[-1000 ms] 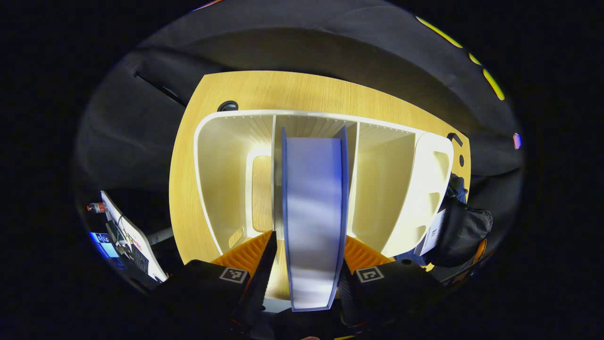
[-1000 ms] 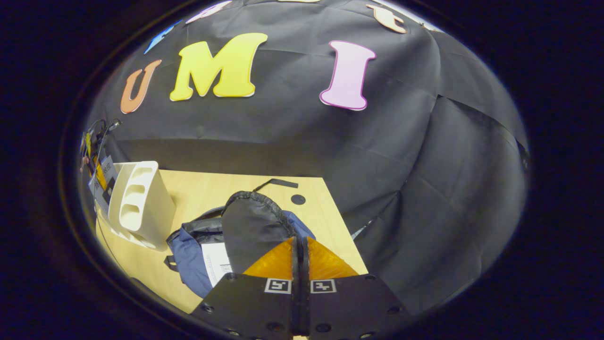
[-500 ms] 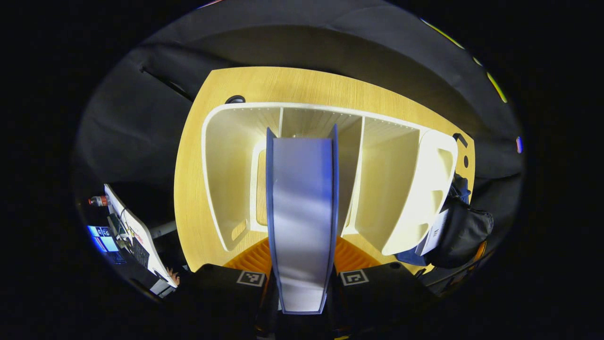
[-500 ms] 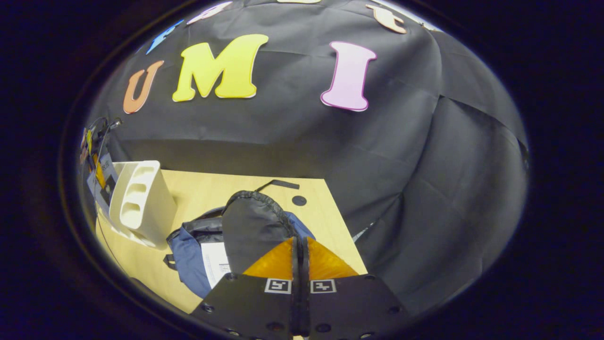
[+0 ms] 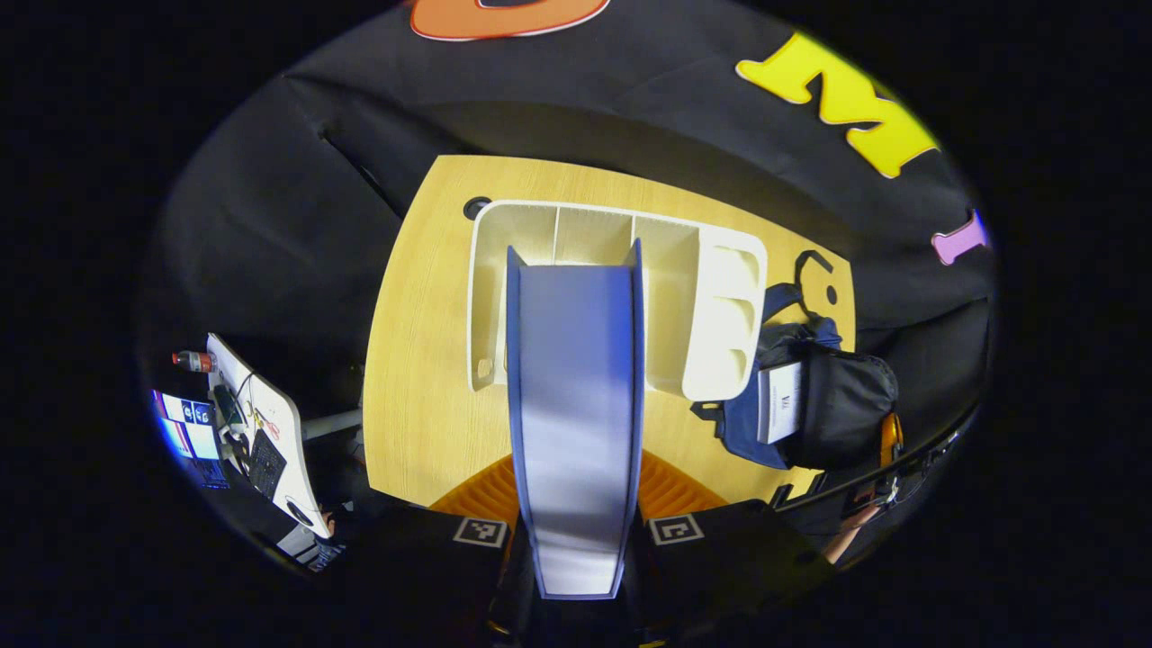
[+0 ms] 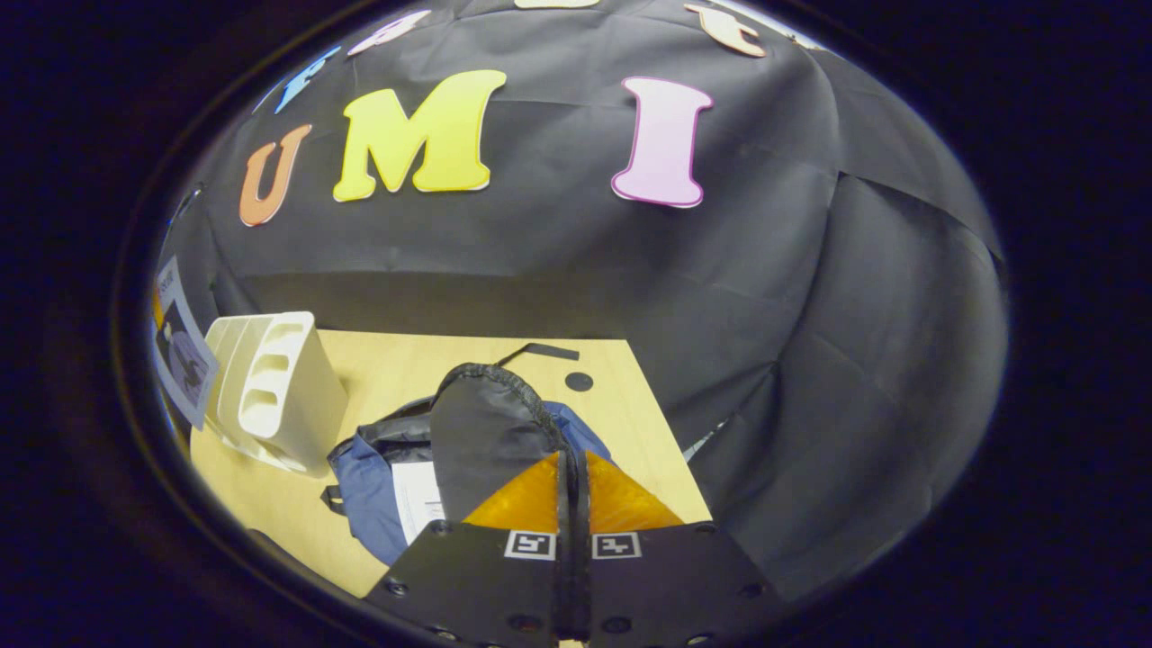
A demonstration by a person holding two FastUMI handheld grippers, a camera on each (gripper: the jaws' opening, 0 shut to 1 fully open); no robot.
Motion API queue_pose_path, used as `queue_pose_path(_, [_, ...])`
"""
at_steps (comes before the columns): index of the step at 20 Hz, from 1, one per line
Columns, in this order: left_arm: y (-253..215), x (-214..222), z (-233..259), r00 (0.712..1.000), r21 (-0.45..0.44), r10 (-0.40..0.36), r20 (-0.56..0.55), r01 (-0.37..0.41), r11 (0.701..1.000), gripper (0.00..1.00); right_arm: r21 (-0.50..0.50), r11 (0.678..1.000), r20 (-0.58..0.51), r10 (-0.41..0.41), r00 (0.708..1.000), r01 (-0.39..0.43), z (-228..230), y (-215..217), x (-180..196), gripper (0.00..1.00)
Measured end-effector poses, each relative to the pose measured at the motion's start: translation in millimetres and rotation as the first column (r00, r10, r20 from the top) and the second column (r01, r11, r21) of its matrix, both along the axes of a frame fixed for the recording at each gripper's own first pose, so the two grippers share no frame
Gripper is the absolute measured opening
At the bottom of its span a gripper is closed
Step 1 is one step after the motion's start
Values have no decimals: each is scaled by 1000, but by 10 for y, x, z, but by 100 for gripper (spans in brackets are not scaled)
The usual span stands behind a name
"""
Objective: Open the schoolbag, grab two books from the bookshelf and put them into the schoolbag.
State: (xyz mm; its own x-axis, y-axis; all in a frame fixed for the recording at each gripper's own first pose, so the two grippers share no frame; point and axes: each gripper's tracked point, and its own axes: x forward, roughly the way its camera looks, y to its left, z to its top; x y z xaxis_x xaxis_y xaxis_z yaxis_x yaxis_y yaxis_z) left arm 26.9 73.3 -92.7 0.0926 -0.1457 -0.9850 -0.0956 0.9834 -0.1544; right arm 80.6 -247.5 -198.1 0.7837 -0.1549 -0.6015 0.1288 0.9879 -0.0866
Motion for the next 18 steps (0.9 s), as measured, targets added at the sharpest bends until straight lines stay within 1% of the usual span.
queue_pose_path(2, [-51,-104,208,999,-32,-4,47,5,999,41,4,1000,2,2,1000,-2,-6,8,-6,0])
queue_pose_path(3, [-133,-161,278,998,-59,-5,66,9,998,43,8,1000,1,3,1000,-3,-18,5,-19,0])
queue_pose_path(5, [-297,-268,335,996,-129,-3,92,15,991,43,18,1000,2,1,1000,-2,-16,15,-35,0])
queue_pose_path(6, [-423,-290,359,995,-174,4,101,14,985,41,20,1000,1,2,1000,-2,-19,15,-41,0])
queue_pose_path(8, [-642,-311,411,993,-269,26,119,7,963,43,21,1000,1,2,1000,-2,-21,13,-56,0])
queue_pose_path(10, [-865,-329,399,991,-358,49,123,-2,934,41,21,1000,-1,3,1000,-3,-27,19,-79,0])
queue_pose_path(11, [-973,-325,398,991,-394,56,124,-3,919,43,21,1000,-2,3,1000,-3,-34,17,-81,0])
queue_pose_path(15, [-1449,-235,325,983,-506,48,175,48,861,43,9,1000,-4,10,1000,-10,-29,28,-110,0])
queue_pose_path(17, [-1816,-231,134,982,-542,43,182,64,838,43,2,1000,-9,14,1000,-14,-39,31,-132,0])
queue_pose_path(18, [-1972,-246,27,983,-553,41,180,67,831,43,-1,1000,-11,14,1000,-14,-39,17,-136,0])
